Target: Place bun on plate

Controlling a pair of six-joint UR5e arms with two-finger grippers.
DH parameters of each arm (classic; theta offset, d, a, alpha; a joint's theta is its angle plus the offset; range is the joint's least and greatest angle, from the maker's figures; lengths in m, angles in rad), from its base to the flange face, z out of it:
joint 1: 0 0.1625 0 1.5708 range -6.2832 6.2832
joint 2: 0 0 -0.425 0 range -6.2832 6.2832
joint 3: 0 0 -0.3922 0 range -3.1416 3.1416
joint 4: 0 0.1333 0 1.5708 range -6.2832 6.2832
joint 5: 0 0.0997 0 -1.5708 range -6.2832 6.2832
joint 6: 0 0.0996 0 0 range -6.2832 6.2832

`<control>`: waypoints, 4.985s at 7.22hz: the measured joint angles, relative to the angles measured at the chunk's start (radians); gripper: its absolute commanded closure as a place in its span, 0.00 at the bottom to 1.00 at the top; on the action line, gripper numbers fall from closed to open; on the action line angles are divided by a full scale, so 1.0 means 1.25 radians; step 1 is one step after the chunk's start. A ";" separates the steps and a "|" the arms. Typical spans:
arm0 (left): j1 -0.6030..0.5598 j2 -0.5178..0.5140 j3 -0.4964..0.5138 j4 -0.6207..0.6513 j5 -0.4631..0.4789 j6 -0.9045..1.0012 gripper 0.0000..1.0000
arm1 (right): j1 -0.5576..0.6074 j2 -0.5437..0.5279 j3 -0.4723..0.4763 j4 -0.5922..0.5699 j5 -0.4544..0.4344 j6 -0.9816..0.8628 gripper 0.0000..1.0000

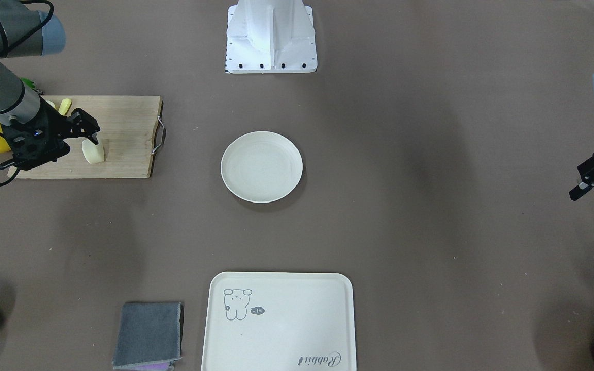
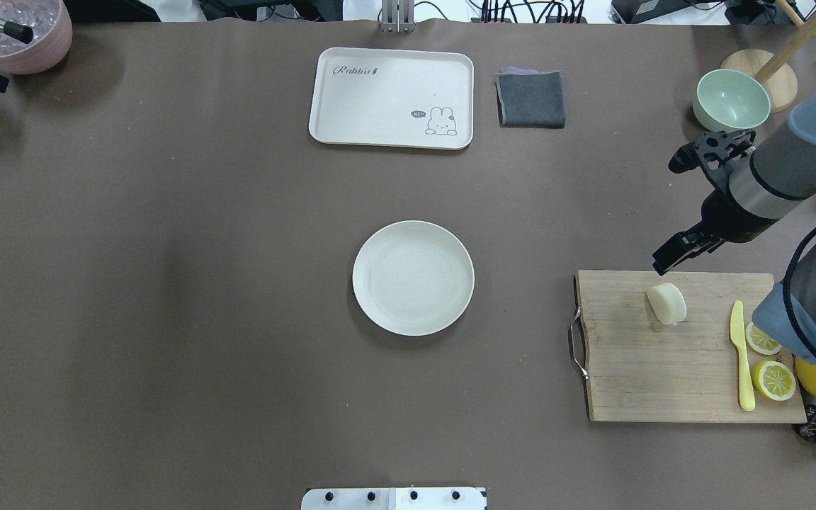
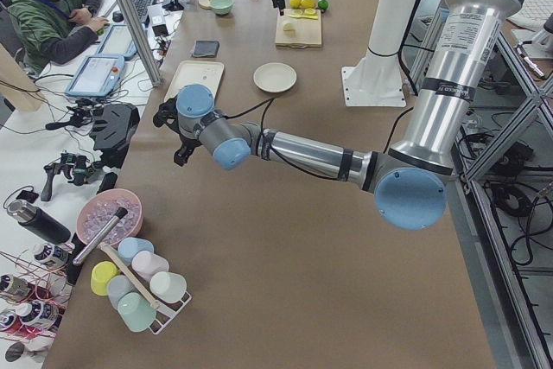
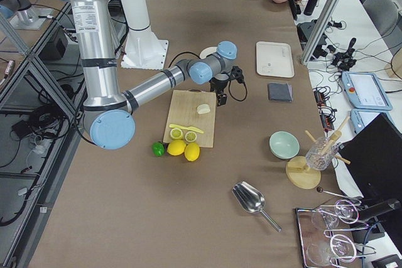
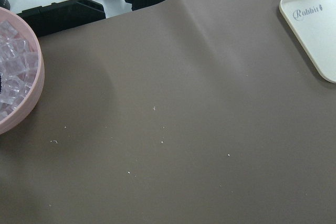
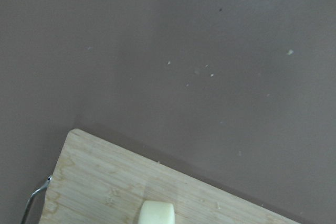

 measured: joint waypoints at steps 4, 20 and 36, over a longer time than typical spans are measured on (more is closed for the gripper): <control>-0.020 0.039 -0.061 0.001 0.012 0.004 0.02 | -0.063 0.002 -0.047 0.001 -0.057 0.020 0.06; -0.013 0.102 -0.098 -0.001 -0.042 -0.008 0.02 | -0.208 0.354 -0.041 0.144 -0.320 0.345 1.00; -0.016 0.047 -0.004 0.004 -0.021 -0.005 0.02 | -0.228 0.410 -0.200 0.256 -0.330 0.424 0.00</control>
